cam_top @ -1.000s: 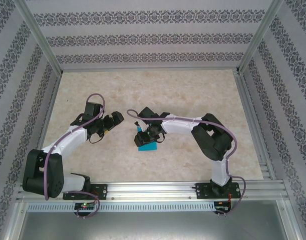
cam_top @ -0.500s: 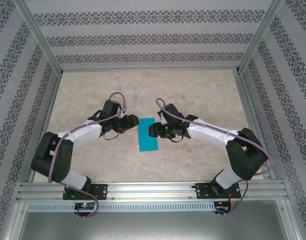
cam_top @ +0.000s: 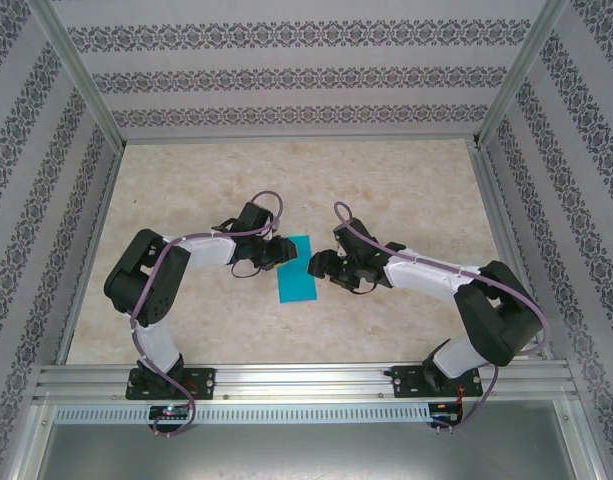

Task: Fold a paper plane with a square sheet of paper (pick it up from the middle)
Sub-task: Rotate the paper at the center of the table, then third fold the triangle at the center of the table.

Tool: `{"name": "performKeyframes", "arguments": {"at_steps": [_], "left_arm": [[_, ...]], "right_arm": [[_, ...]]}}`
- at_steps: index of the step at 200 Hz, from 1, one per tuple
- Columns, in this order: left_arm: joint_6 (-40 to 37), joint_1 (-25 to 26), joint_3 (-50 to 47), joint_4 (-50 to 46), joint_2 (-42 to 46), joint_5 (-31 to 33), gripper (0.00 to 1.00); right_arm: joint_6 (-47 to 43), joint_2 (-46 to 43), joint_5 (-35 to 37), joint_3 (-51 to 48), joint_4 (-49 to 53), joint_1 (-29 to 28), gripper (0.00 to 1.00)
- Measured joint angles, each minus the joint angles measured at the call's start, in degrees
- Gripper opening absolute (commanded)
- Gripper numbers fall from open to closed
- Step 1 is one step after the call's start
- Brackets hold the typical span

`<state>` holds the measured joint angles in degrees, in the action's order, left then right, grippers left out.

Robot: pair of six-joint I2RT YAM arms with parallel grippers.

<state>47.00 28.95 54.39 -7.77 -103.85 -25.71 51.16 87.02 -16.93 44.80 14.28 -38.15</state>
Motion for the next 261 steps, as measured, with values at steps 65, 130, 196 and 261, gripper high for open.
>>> {"name": "performKeyframes", "arguments": {"at_steps": [65, 130, 196, 261], "left_arm": [[-0.2, 0.0, 0.2, -0.9, 0.0, 2.2, 0.40], [-0.2, 0.0, 0.2, -0.9, 0.0, 2.2, 0.40], [-0.2, 0.0, 0.2, -0.9, -0.1, 2.2, 0.40], [-0.2, 0.0, 0.2, -0.9, -0.1, 2.2, 0.40]], "right_arm": [[1.5, 3.3, -1.8, 0.0, -0.2, -2.2, 0.58], [2.6, 5.1, -3.3, 0.0, -0.9, -4.3, 0.56], [3.4, 6.8, -4.4, 0.1, -1.9, -4.6, 0.54], [5.9, 7.3, -6.4, -0.8, -7.6, -4.6, 0.52]]}}
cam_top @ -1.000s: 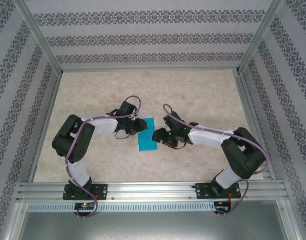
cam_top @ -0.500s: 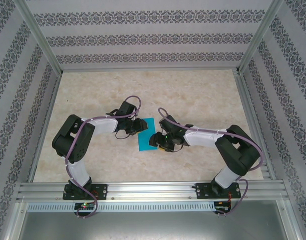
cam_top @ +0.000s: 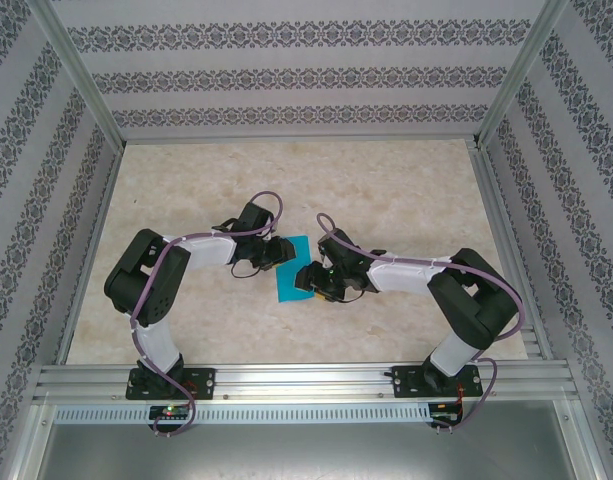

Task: Fold a paper plane with a square sheet of paper (pick it up from the middle)
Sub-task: Third fold the triangle at the center of the table.

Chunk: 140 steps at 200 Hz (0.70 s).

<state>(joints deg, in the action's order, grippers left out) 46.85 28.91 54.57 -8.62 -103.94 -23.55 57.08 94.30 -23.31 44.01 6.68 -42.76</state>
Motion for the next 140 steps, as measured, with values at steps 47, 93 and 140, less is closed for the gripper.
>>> {"name": "performKeyframes", "arguments": {"at_steps": [47, 93, 140], "left_arm": [[0.0, 0.0, 0.0, 0.0, 0.0, -0.1, 0.40], [0.0, 0.0, 0.0, 0.0, 0.0, -0.1, 0.40], [0.0, 0.0, 0.0, 0.1, 0.0, -0.5, 0.41]], "right_arm": [[2.4, -0.1, -0.8, -2.3, -2.9, 0.0, 0.44], [5.2, -2.5, -0.2, -5.1, -4.2, 0.0, 0.23], [7.2, -3.7, 0.8, -5.8, -5.5, 0.0, 0.04]]}}
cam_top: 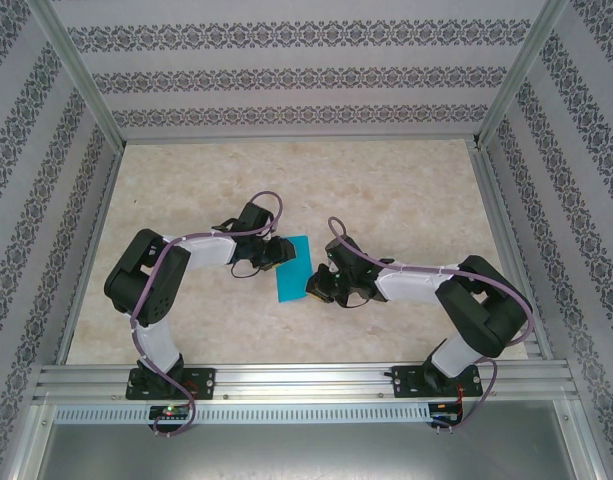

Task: Fold a paper plane with a square sheet of paper (pick it up from the middle)
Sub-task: Third fold the triangle at the center of the table.

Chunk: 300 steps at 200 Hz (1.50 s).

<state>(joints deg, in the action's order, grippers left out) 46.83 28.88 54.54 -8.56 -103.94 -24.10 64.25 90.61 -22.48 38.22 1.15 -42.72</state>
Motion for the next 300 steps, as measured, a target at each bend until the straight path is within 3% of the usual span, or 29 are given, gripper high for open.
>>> {"name": "performKeyframes", "arguments": {"at_steps": [55, 93, 148, 300], "left_arm": [[-1.7, -0.3, -0.2, 0.3, 2.7, -0.6, 0.51], [-4.6, -0.4, 0.9, -0.2, 5.9, 3.1, 0.47], [-5.9, -0.4, 2.2, -2.4, -0.3, 5.2, 0.43], [-7.6, -0.7, 3.2, -3.1, -1.0, 5.0, 0.42]], "right_arm": [[0.3, 0.0, 0.8, 0.1, -0.2, 0.0, 0.00], [0.1, 0.0, 1.4, 0.3, 0.3, 0.0, 0.00], [-1.0, 0.0, 1.4, 2.3, 0.7, 0.0, 0.01], [-3.5, 9.6, 0.7, 11.7, -3.0, 0.0, 0.03]]}}
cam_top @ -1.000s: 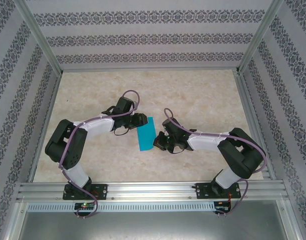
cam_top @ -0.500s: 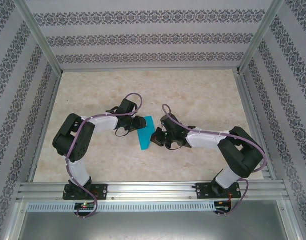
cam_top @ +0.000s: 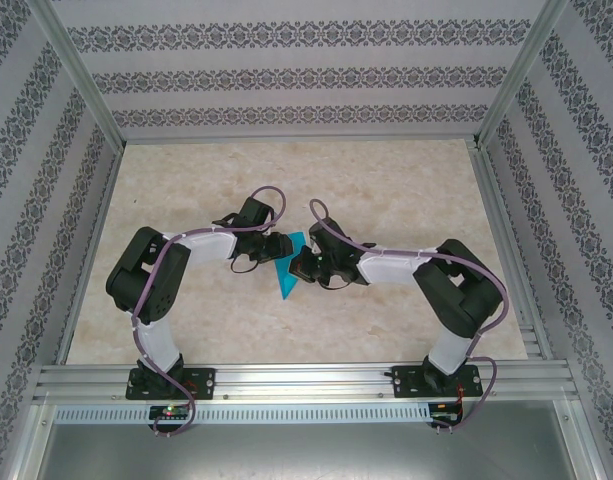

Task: Fold a paper plane with a square sheet of paper (pick it up from the middle)
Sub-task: Third fold the triangle at the center of the table.

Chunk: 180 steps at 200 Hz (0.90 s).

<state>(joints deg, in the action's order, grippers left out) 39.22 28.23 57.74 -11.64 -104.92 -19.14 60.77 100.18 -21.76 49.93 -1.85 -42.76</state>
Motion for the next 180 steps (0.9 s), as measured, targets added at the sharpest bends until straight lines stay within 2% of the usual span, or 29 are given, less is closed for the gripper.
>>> {"name": "performKeyframes", "arguments": {"at_steps": [59, 112, 180], "left_arm": [[0.0, 0.0, 0.1, 0.0, 0.0, -0.3, 0.42], [0.2, 0.0, 0.1, -0.2, 2.9, 3.3, 0.28], [0.2, -0.1, 0.1, -1.0, 2.2, 5.7, 0.19]], "right_arm": [[-1.7, 2.5, -0.7, 1.2, 0.0, -0.8, 0.03], [-2.4, 3.6, -0.9, 1.8, 0.1, -0.8, 0.04], [-2.2, 4.3, -0.8, 1.8, -0.2, -0.7, 0.04]]}}
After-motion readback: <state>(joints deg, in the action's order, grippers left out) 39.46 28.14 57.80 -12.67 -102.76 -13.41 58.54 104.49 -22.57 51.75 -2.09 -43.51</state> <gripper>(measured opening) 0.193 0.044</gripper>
